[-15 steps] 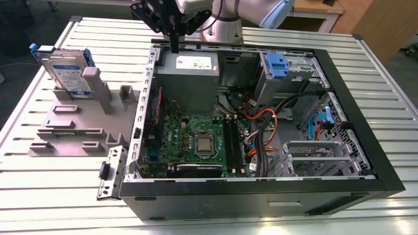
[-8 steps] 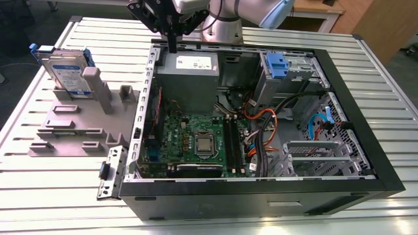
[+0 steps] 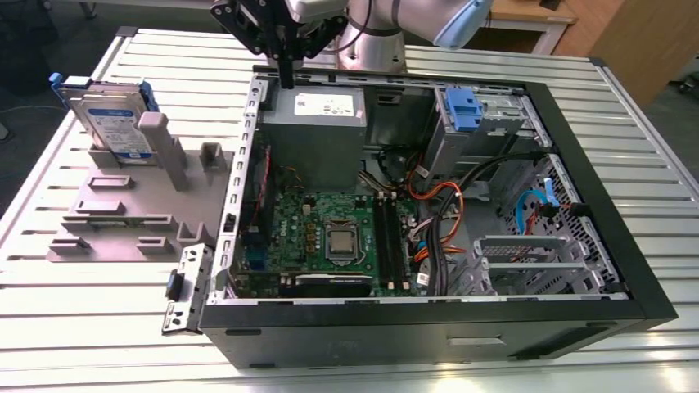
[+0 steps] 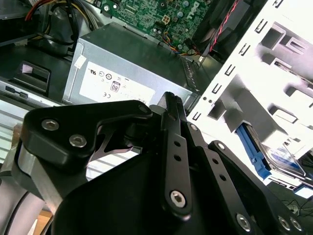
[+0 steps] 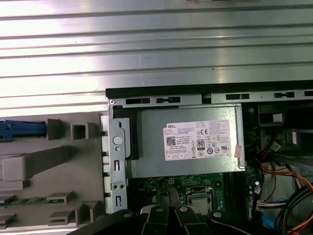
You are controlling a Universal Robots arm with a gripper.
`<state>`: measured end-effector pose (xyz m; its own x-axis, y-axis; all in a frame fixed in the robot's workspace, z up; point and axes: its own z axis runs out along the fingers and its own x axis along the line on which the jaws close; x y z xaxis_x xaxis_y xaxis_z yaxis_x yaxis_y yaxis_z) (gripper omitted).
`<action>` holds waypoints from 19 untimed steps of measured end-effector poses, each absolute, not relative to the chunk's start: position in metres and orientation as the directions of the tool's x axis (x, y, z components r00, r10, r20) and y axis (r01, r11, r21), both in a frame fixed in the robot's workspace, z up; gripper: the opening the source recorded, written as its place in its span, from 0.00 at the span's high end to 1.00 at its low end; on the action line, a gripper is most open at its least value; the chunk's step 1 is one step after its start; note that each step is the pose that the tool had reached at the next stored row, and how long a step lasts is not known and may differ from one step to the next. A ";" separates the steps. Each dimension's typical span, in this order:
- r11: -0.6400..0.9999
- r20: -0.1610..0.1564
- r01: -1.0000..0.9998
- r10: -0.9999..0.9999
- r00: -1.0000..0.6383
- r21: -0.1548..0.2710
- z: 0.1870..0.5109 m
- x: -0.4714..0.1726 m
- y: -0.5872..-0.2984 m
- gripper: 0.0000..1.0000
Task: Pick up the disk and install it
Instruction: 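Reach for the disk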
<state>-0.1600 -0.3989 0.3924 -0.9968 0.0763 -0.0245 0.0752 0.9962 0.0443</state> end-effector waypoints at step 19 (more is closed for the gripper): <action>0.996 -0.024 0.075 0.076 -0.997 0.044 0.392 -0.170 -0.399 0.89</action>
